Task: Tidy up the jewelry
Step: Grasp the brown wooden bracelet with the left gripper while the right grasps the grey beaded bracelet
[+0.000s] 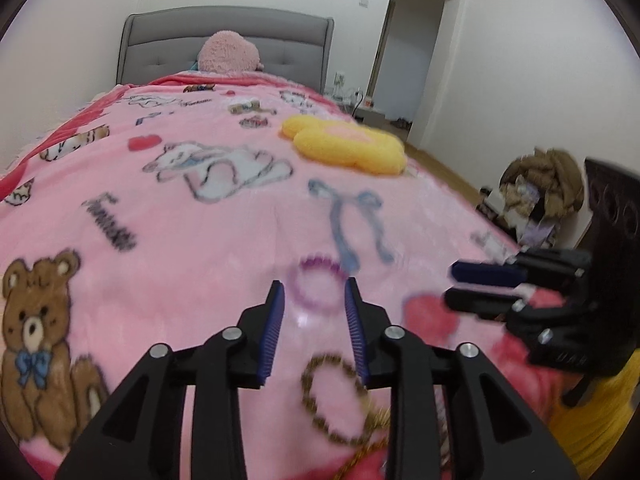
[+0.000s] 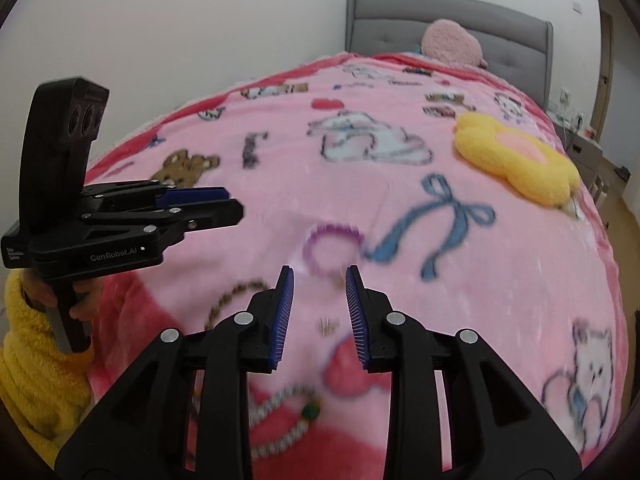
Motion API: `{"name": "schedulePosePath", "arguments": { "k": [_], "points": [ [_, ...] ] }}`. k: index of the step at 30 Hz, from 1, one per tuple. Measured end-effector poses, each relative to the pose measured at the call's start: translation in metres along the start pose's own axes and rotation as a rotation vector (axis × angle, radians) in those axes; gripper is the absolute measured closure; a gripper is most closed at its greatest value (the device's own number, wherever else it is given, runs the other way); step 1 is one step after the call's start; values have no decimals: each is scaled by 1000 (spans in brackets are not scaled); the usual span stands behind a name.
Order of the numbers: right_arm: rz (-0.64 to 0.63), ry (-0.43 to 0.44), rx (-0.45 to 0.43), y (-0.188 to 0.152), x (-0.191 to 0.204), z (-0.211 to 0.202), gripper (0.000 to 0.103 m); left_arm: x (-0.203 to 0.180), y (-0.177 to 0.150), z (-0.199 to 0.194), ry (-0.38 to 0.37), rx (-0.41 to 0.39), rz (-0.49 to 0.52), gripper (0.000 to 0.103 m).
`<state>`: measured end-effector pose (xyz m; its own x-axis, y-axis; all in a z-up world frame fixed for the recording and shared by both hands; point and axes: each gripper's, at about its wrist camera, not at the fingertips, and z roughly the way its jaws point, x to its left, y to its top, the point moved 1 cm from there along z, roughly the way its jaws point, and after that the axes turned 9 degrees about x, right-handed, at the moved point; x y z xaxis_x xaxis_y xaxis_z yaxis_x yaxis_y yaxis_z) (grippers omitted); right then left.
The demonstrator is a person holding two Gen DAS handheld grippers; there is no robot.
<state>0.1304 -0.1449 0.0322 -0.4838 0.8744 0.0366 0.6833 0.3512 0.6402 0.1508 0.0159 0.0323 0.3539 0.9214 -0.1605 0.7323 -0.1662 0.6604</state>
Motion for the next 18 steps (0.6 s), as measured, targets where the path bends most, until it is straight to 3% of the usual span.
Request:
{"name": "schedulePosePath", "arguments": {
  "k": [3,7,18],
  "points": [
    [25,-14,46,-24,-5,5,76,-5,-20,12,44,54,41,70],
    [65,-2,101,-51,-11,14,76,-4,-32,25,36,109,43,70],
    [47,-34,169,-76,1,30,76,-1,-46,46,61,162,49,70]
  ]
}}
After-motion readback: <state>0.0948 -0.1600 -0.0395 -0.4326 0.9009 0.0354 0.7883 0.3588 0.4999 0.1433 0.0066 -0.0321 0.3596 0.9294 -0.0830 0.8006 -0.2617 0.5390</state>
